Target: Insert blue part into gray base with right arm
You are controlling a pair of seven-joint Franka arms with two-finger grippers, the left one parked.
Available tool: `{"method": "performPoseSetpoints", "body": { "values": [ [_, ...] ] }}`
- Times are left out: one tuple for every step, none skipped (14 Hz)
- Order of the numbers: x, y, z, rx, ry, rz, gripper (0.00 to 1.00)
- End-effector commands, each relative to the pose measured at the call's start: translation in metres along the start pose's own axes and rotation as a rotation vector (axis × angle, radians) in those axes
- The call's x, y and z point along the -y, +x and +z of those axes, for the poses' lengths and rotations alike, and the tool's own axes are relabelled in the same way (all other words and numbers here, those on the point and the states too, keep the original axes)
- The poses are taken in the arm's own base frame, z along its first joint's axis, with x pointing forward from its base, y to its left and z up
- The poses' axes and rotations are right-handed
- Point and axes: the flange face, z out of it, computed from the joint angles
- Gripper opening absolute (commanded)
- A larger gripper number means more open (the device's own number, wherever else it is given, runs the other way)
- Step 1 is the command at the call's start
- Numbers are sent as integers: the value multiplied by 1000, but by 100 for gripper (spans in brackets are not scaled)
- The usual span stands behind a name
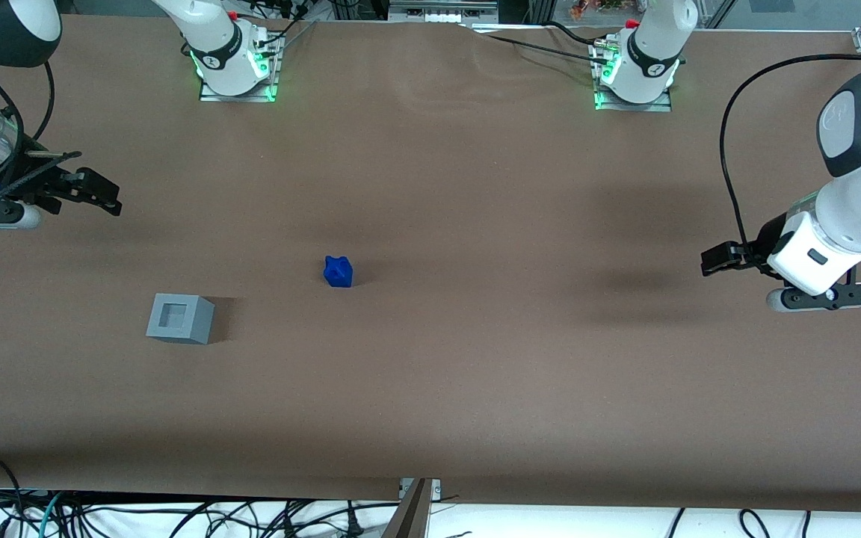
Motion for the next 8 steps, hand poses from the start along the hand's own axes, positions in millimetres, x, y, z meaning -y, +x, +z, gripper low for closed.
{"method": "performPoseSetpoints", "body": {
  "values": [
    [0, -7, -4, -8, 13, -2, 100],
    [1, -6, -3, -5, 11, -5, 100],
    [2, -6, -2, -5, 12, -7, 100],
    [2, -5, -4, -7, 12, -5, 100],
    [2, -6, -3, -4, 11, -5, 100],
    [2, -6, -3, -4, 11, -7, 100],
    [1, -6, -3, -2, 11, -5, 100],
    [2, -6, -3, -2, 11, -2, 100]
  ]
}}
